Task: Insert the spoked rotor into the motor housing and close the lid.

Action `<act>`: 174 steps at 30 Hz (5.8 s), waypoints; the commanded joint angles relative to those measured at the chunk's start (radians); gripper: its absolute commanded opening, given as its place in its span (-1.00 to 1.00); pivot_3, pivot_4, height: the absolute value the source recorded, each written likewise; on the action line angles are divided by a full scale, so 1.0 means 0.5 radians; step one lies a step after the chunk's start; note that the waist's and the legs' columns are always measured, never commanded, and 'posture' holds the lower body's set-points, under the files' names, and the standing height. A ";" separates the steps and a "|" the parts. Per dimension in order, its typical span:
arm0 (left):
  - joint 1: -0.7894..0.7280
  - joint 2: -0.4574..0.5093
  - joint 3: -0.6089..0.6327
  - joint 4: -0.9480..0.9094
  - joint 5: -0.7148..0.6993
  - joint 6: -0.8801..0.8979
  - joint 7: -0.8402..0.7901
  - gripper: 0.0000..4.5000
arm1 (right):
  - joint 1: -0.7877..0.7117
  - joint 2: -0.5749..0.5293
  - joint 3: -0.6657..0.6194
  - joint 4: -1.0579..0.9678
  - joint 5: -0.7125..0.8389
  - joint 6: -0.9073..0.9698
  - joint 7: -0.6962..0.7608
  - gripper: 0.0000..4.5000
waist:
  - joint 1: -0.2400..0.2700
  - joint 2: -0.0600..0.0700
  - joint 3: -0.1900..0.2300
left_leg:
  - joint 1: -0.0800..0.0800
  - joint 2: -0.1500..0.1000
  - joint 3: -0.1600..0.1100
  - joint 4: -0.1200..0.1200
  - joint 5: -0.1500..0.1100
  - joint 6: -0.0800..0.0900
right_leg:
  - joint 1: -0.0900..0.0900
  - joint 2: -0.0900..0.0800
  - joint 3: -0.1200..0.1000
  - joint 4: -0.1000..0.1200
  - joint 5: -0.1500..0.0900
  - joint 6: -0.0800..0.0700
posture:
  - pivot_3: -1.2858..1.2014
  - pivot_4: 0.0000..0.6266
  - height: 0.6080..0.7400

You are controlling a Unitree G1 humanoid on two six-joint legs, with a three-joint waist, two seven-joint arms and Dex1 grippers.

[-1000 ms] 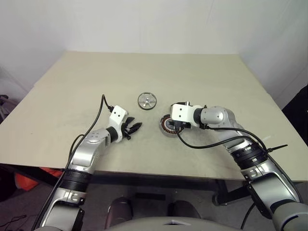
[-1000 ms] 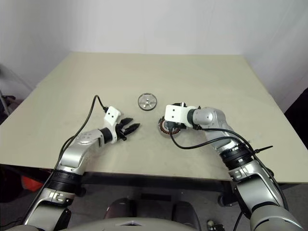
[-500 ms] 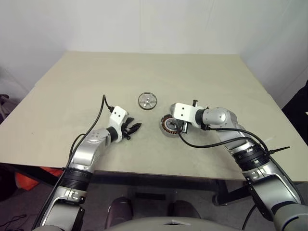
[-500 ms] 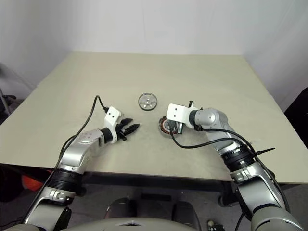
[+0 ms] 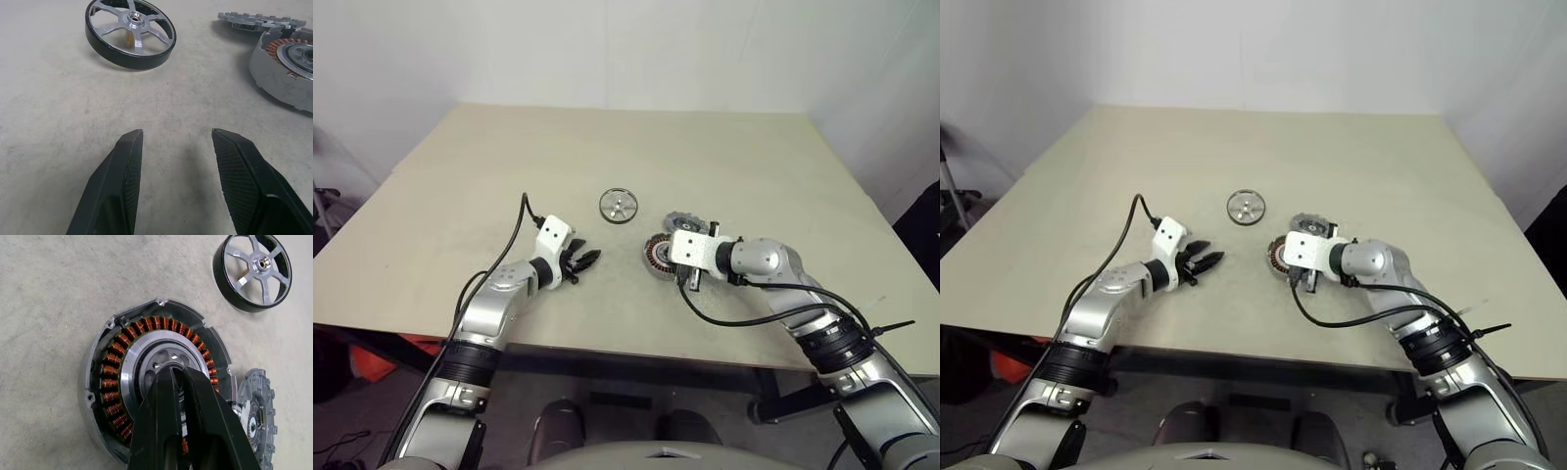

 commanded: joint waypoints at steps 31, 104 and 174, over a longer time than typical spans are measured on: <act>0.007 -0.006 0.033 -0.027 -0.013 -0.037 0.034 0.05 | -0.159 -0.034 -0.136 -0.006 0.102 0.022 -0.010 -0.90 | 0.003 0.000 0.000 | 0.002 -0.001 0.000 0.000 0.000 0.000 | 0.004 -0.001 0.000 0.000 0.000 0.000 | 0.03 -1.00 1.00; -1.542 -0.534 1.029 2.328 -0.319 -0.194 0.563 -0.99 | -0.199 -0.123 -0.285 0.003 0.129 0.151 -0.253 -0.19 | 0.068 -0.009 0.006 | -0.014 -0.005 -0.003 0.007 -0.003 0.006 | -0.009 -0.006 -0.005 0.000 0.001 0.000 | 0.03 -1.00 1.00; -2.086 -0.700 -0.608 2.413 1.109 -1.233 -0.591 -0.99 | 0.777 -0.358 -0.804 -0.761 0.115 0.761 -0.654 -0.19 | 0.170 -0.010 0.009 | -0.013 -0.007 -0.002 0.005 -0.003 0.006 | -0.009 -0.010 -0.005 0.001 0.001 0.001 | 0.03 -1.00 1.00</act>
